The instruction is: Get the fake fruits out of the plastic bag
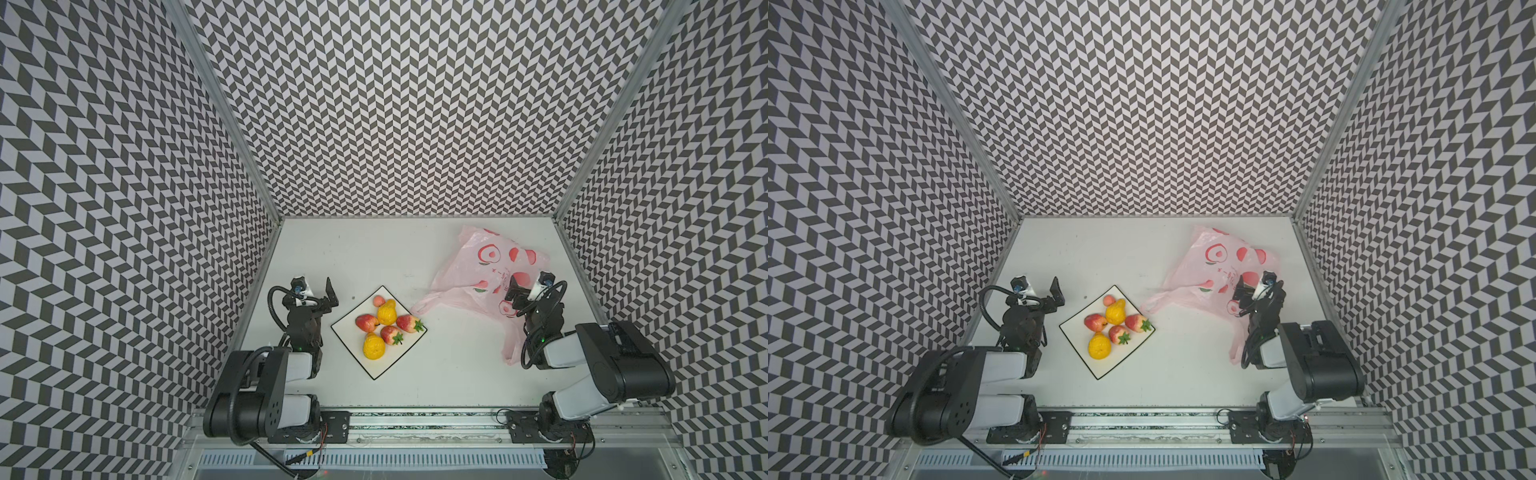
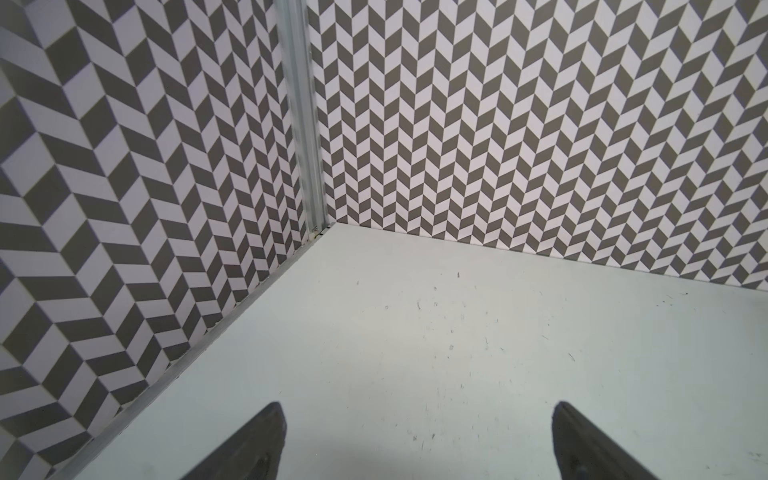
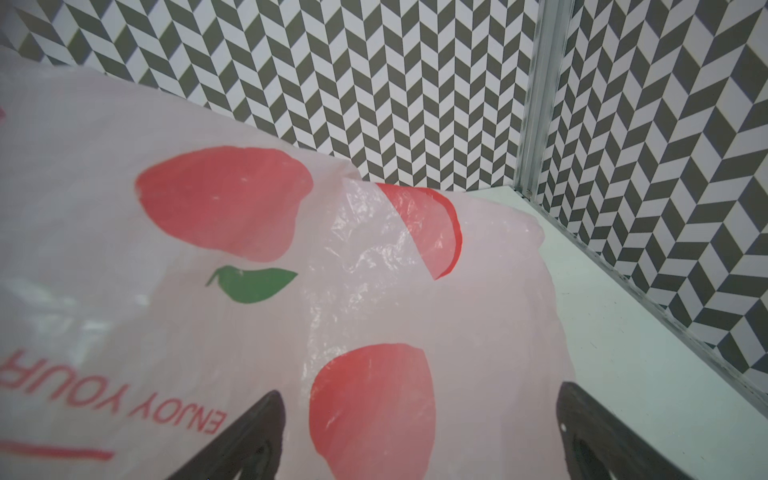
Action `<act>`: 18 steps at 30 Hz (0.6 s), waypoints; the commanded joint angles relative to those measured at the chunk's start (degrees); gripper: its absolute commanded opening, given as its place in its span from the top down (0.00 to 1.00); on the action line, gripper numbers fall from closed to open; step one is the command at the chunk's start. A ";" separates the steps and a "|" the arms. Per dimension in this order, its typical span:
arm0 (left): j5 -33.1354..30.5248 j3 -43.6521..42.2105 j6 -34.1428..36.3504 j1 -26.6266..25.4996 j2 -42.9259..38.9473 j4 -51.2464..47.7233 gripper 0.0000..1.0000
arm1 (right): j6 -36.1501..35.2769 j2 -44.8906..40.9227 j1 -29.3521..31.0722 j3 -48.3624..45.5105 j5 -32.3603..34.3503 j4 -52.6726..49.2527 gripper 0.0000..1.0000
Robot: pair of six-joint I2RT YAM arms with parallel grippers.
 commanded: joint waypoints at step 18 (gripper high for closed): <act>-5.75 4.77 4.32 -3.58 8.53 6.29 0.00 | -0.24 1.01 -0.28 -0.47 -0.48 9.30 0.00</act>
